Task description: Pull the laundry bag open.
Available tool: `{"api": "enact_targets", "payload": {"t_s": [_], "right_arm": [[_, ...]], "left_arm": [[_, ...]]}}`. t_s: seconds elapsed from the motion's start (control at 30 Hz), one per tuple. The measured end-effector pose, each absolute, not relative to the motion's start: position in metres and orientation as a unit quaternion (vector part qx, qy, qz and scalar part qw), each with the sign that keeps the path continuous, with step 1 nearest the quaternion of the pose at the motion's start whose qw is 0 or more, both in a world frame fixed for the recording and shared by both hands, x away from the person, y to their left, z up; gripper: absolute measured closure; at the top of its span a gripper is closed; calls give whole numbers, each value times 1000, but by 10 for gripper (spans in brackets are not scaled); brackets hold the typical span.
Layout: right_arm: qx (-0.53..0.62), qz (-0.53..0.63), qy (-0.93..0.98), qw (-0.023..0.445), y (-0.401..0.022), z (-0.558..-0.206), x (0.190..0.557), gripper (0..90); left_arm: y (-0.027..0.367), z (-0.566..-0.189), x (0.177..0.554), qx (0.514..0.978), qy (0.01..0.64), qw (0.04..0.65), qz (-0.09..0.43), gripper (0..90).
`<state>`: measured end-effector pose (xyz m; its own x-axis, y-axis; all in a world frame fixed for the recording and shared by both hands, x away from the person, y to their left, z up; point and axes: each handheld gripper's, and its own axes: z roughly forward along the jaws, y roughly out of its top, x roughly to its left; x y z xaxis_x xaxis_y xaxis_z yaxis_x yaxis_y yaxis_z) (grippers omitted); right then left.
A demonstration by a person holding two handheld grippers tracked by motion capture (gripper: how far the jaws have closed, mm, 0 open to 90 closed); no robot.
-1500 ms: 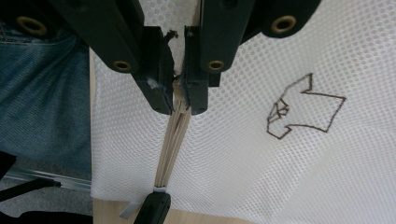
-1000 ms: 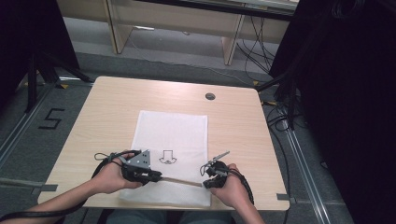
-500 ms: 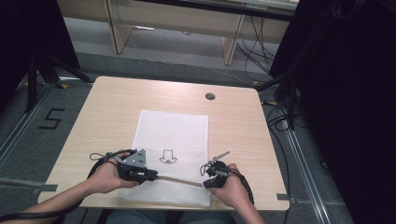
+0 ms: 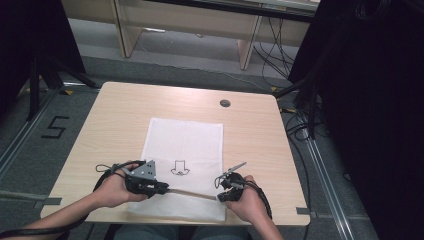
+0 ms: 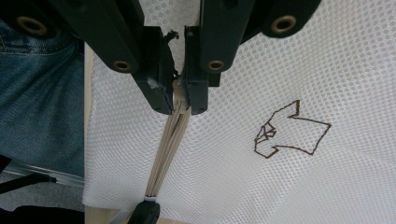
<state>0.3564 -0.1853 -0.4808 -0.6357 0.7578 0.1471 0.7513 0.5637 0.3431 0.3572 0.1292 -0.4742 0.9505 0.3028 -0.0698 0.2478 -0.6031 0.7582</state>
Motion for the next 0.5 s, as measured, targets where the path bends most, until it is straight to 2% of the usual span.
{"api": "enact_targets", "payload": {"t_s": [0.5], "right_arm": [[428,189,884,10,-185,-481,356,900]], "left_arm": [[131,-473,358,894,155,419,32,818]]}}
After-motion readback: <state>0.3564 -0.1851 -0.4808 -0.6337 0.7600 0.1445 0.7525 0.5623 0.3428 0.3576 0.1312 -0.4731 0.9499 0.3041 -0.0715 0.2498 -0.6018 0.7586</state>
